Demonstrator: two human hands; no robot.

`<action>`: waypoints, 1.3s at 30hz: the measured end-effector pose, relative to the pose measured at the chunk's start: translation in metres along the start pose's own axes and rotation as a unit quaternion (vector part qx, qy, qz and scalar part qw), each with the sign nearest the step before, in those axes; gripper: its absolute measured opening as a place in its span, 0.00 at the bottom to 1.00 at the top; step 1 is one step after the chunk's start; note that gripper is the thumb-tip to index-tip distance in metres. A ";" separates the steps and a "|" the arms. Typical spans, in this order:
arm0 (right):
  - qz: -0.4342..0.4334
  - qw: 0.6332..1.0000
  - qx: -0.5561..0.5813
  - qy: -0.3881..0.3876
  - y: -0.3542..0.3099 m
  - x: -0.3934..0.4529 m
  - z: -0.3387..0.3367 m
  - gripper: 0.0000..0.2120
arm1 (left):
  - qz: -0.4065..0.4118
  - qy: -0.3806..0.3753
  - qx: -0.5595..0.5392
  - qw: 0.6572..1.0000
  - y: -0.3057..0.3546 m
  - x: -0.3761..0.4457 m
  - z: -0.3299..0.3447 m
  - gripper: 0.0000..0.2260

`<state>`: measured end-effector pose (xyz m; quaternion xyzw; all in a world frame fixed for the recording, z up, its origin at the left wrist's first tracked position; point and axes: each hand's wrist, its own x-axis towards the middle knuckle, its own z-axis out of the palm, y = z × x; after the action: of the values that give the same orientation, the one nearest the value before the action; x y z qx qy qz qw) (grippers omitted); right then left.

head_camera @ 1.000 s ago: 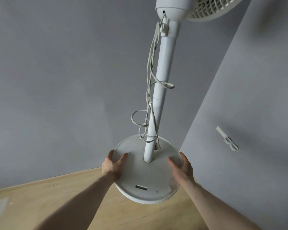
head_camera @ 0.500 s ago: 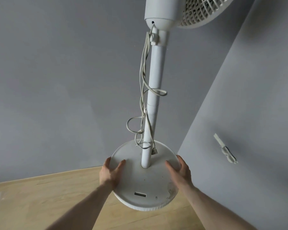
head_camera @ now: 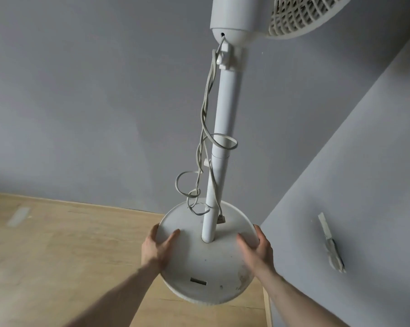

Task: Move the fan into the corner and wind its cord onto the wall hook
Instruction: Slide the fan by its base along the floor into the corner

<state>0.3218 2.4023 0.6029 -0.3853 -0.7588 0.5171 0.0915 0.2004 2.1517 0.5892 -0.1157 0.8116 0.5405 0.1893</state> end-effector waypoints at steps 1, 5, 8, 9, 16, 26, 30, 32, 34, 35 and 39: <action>0.001 1.000 0.002 -0.004 0.003 0.002 -0.004 0.12 | -0.014 -0.006 -0.001 1.000 -0.002 0.000 0.003 0.39; 0.006 1.000 -0.015 -0.025 0.024 0.013 -0.007 0.12 | -0.065 -0.055 0.022 0.996 -0.007 0.020 0.012 0.40; 0.012 0.999 -0.019 -0.027 0.053 0.024 0.007 0.13 | -0.038 -0.056 0.104 0.992 -0.031 0.038 0.031 0.41; 0.012 0.999 -0.016 -0.029 0.066 0.030 0.014 0.13 | -0.029 -0.054 0.120 0.991 -0.046 0.044 0.039 0.41; 0.024 0.999 -0.020 -0.040 0.171 0.073 0.053 0.16 | -0.030 -0.045 0.120 0.991 -0.144 0.094 0.093 0.37; 0.031 0.999 0.008 -0.041 0.324 0.159 0.118 0.12 | 0.001 -0.019 0.085 0.996 -0.278 0.184 0.190 0.32; 0.018 0.999 0.004 -0.042 0.394 0.196 0.145 0.11 | 0.011 -0.014 0.085 0.996 -0.337 0.226 0.231 0.30; 0.018 0.999 0.005 -0.039 0.427 0.212 0.157 0.11 | 0.015 -0.008 0.083 0.996 -0.364 0.244 0.251 0.29; 0.015 0.999 0.007 -0.036 0.458 0.229 0.168 0.11 | 0.018 -0.004 0.082 0.996 -0.387 0.260 0.271 0.30; 0.016 0.999 0.006 -0.036 0.473 0.235 0.174 0.11 | 0.017 -0.004 0.081 0.997 -0.399 0.267 0.282 0.30; 0.023 0.999 0.013 -0.026 0.526 0.264 0.191 0.11 | 0.027 -0.003 0.083 0.996 -0.442 0.298 0.318 0.28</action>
<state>0.2961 2.5337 -0.0007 -0.3881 -0.7449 0.5388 0.0646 0.1635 2.2780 -0.0178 -0.0758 0.8558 0.4768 0.1858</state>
